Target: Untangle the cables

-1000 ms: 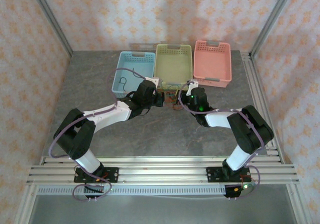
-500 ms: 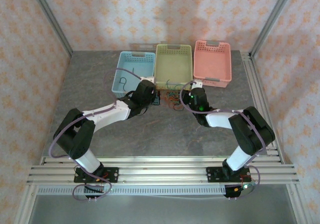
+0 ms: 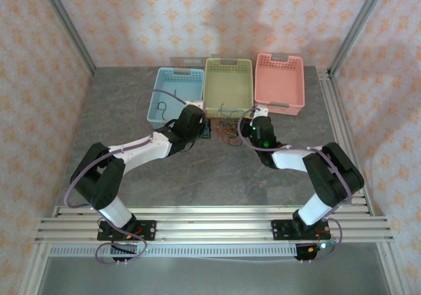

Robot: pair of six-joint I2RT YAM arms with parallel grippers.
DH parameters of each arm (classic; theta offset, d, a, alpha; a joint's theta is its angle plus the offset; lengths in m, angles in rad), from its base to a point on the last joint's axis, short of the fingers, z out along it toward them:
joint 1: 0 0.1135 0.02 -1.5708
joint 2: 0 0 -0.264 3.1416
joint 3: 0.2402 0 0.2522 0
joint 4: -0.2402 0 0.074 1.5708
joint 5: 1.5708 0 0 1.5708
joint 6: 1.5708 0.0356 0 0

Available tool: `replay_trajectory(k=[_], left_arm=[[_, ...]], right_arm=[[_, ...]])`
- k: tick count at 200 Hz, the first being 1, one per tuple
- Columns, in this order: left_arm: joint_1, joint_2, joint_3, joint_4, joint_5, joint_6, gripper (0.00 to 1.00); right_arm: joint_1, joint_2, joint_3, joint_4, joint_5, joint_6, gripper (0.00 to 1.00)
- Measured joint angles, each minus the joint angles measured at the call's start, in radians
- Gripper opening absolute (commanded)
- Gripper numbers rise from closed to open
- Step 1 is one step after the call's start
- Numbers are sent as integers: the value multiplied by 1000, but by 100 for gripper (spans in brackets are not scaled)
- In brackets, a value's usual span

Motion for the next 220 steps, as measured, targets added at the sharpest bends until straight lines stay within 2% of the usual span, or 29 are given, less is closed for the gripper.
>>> replay_trajectory(k=[17,36,62,90,118,151,184,220], left_arm=[[0,7,13,-6,11,0,22],[0,19,27,-10,17,-2,23],[0,26,28,-10,32,-3,26],[0,33,29,-11,39,-6,36],[0,39,32,-17,44,-6,43],[0,46,39,-18,51,-6,47],[0,48,42,-18,64,-6,47],[0,49,43,-19,65,-7,48]], right_arm=[[-2,-34,-38,37,32,0,0],[-5,-43,-56,73,37,2,0],[-4,-45,-65,129,-31,6,0],[12,-113,-65,147,-122,25,0],[14,-319,-64,103,-162,34,0],[13,-538,-54,2,-169,34,0],[12,-578,-80,-84,-180,23,0],[-14,-560,-166,-159,-110,14,0]])
